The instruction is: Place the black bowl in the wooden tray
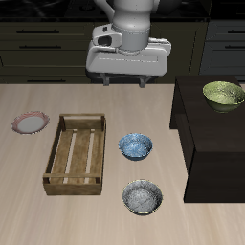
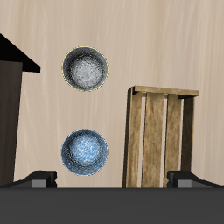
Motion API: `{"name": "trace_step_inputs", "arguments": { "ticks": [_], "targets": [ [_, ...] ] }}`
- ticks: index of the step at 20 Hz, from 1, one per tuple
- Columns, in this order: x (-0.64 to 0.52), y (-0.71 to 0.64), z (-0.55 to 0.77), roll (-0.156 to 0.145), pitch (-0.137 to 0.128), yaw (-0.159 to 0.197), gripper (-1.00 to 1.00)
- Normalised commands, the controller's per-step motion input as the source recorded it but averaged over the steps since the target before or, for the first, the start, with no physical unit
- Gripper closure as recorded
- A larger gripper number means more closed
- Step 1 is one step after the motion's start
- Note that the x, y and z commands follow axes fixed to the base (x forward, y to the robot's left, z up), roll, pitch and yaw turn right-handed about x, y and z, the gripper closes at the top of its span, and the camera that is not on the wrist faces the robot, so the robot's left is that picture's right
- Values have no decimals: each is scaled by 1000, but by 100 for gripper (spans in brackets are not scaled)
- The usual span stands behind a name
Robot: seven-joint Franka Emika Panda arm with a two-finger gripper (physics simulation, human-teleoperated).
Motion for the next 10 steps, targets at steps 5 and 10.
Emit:
{"name": "trace_step_inputs", "arguments": {
  "ticks": [5, 10],
  "targets": [
    [276, 10, 121, -8, 3, -32, -100],
    [164, 106, 42, 17, -18, 24, -100]
  ]
}}
